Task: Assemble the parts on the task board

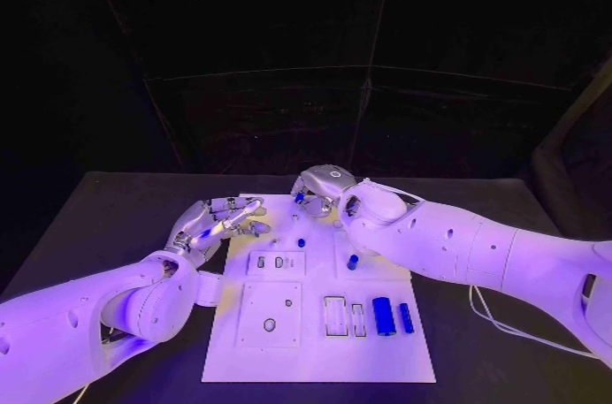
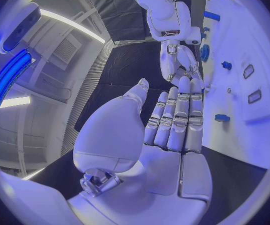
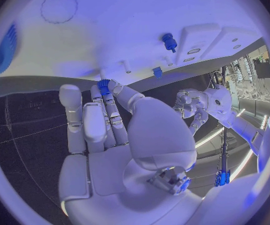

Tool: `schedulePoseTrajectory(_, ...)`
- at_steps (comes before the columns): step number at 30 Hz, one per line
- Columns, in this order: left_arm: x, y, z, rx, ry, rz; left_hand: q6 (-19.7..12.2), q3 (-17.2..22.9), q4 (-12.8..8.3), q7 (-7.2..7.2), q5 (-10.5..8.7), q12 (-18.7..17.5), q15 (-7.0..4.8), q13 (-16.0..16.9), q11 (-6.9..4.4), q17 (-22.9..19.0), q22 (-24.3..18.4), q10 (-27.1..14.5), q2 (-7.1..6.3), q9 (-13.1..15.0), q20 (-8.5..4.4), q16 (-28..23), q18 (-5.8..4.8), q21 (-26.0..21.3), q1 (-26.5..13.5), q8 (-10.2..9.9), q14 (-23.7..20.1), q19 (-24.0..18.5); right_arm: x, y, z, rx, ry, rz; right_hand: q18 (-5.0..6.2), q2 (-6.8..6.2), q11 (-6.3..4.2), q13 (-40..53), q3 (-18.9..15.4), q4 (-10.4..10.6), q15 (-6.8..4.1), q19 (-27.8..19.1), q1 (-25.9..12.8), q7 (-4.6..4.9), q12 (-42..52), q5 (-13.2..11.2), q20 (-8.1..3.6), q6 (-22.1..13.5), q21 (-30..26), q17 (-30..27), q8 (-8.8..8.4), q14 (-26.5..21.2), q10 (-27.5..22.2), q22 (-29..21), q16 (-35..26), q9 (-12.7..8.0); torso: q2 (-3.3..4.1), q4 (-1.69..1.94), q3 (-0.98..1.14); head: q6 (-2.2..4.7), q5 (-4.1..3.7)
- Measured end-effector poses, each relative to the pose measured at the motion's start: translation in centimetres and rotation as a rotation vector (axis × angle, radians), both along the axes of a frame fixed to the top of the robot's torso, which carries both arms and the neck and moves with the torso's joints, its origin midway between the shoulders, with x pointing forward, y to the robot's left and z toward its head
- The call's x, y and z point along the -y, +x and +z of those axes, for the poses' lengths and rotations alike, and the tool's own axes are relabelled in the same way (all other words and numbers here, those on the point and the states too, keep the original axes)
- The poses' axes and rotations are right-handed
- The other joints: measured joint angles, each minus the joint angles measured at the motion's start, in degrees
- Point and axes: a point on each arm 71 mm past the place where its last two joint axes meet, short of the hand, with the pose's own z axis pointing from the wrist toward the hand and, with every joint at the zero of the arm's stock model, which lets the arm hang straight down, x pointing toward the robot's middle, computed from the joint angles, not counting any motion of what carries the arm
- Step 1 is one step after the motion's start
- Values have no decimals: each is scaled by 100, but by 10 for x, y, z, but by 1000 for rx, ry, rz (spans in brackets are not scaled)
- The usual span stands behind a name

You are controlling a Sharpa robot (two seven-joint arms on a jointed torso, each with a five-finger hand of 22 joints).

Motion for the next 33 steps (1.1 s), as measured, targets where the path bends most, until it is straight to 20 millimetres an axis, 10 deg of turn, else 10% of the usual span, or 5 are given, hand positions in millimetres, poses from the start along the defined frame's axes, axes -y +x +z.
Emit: schedulePoseTrajectory(33,-4,3,-2,-3,9,14,0,0,-32,0,0,-23,0,1,20,11,-16,-21,39,0,33,-45,0,-21,-3,0,-41,-34,3,0,1,-9,11,-13,0,-196,-1,5,31,103,0,-207,-45,12,2,0,17,-30,-118,-209,-4,0,-85,-286,-41,-6,18,-1,4,-26,5)
